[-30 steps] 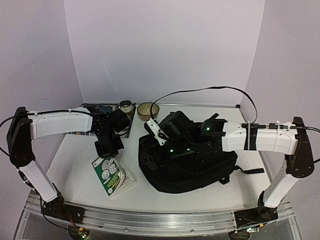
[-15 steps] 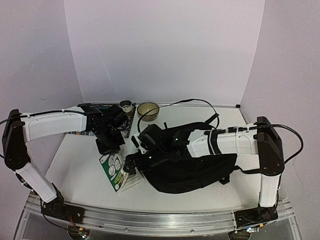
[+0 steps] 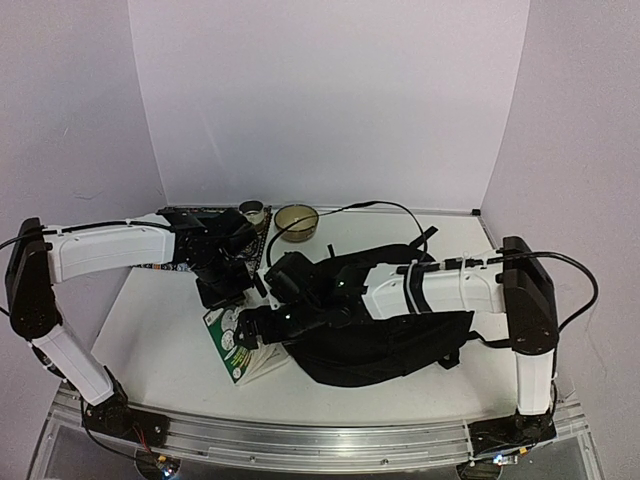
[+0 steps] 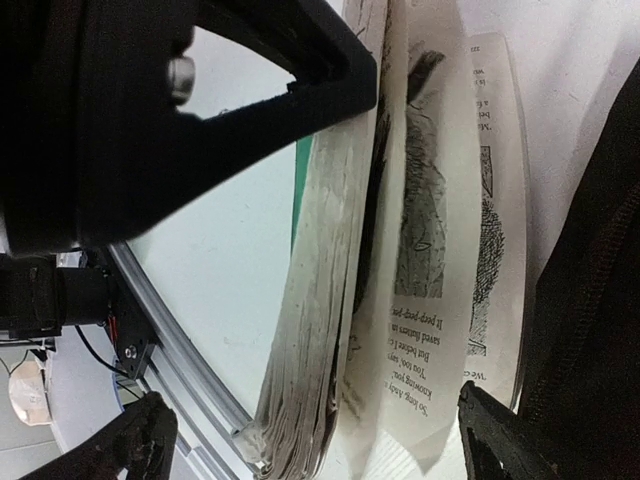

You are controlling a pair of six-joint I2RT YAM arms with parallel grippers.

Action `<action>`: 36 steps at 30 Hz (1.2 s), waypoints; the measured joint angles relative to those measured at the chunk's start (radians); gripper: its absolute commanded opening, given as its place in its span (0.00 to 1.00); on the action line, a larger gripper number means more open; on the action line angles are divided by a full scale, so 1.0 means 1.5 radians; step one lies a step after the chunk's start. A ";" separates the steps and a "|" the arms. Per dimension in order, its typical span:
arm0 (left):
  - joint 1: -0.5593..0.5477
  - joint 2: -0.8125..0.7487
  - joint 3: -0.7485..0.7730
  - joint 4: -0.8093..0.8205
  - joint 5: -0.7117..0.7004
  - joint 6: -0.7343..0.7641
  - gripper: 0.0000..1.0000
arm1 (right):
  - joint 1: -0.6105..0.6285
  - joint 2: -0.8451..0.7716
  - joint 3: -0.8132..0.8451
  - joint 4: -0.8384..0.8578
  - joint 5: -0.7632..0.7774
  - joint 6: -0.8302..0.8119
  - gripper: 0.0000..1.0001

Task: Pack the student bag
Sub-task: Pick up the book from the center of the board.

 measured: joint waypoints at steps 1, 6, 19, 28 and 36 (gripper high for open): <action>0.000 0.001 0.000 -0.001 0.001 0.000 0.00 | 0.001 0.000 0.000 -0.001 0.001 0.001 0.98; 0.000 0.005 0.000 0.004 0.007 0.000 0.00 | 0.002 -0.003 -0.005 0.004 0.016 -0.001 0.95; 0.000 -0.002 0.000 0.005 0.017 -0.005 0.00 | 0.005 0.023 -0.004 0.014 0.049 -0.003 0.56; 0.000 -0.010 -0.003 0.016 0.023 -0.008 0.07 | 0.008 0.049 0.010 0.030 0.037 0.000 0.03; 0.004 -0.091 -0.013 0.025 -0.010 0.026 0.64 | 0.008 0.045 0.010 0.028 0.038 0.001 0.00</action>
